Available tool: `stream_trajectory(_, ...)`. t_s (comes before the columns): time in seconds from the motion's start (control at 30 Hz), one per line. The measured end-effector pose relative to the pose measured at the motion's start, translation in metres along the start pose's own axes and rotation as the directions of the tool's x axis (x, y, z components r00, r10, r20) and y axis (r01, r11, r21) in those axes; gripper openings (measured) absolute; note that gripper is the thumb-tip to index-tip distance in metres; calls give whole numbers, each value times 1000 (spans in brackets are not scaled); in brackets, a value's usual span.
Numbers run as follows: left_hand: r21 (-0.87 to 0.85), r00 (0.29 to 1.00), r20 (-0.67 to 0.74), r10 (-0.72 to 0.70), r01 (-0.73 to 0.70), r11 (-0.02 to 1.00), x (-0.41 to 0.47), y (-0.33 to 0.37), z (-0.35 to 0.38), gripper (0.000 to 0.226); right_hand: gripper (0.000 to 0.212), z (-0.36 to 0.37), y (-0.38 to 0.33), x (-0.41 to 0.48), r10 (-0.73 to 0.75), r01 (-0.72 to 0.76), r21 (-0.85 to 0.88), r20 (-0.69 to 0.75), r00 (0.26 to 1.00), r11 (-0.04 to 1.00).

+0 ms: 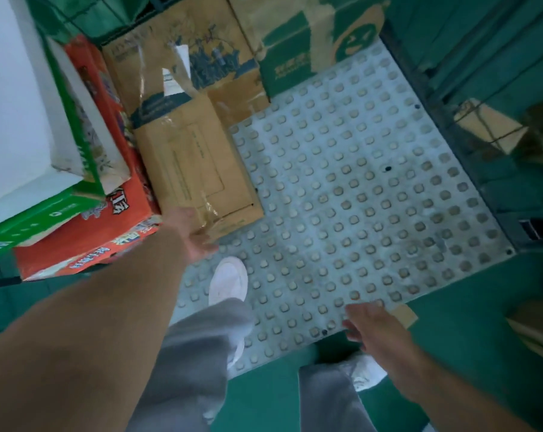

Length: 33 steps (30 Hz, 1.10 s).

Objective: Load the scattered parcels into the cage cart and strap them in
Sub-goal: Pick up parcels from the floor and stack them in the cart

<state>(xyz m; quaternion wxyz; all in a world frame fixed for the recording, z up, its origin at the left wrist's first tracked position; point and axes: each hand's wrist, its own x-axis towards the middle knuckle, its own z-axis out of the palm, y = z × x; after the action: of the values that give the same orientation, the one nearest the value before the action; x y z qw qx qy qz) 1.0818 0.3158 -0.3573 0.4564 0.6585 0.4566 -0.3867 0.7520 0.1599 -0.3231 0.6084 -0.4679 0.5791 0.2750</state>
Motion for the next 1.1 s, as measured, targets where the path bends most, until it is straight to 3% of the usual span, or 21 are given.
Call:
stream_trajectory(0.1, 463, 997, -54, 53, -22, 886, -11, -26, 7, 44, 14, -22, 23, -2, 35, -29, 108, -57, 998, 994)
stream_trajectory(0.23, 756, 981, 174, 83, -187, 627, -71, -87, 36, 32, 18, -44, 55, -19, 58, -44, 148, -94, 994, 988)
stream_trajectory(0.33, 885, 924, 365, 114, -383, 265, -110, -151, 60, 27, 25, -59, 96, -30, 92, -75, 130, -128, 987, 989)
stream_trajectory(0.43, 872, 886, 462, -17, -458, -170, -146, -221, 81, 37, 19, -68, 139, -47, 99, -80, 171, -104, 990, 982)
stream_trajectory(0.5, 819, 877, 474, -77, -471, -327, -165, -265, 94, 26, 15, -75, 171, -55, 103, -76, 245, -99, 990, 967)
stream_trajectory(0.77, 622, 843, 516, -152, -490, -610, -189, -385, 145, 27, 31, -97, 288, -71, 205, -148, 372, -118, 971, 916)
stream_trajectory(0.97, 482, 816, 529, -235, -517, -708, -187, -417, 182, 25, 33, -86, 324, -51, 251, -202, 419, -65, 966, 885)
stream_trajectory(1.1, 481, 818, 527, -232, -512, -712, -166, -406, 208, 20, 31, -66, 321, -12, 315, -259, 663, 37, 949, 703)
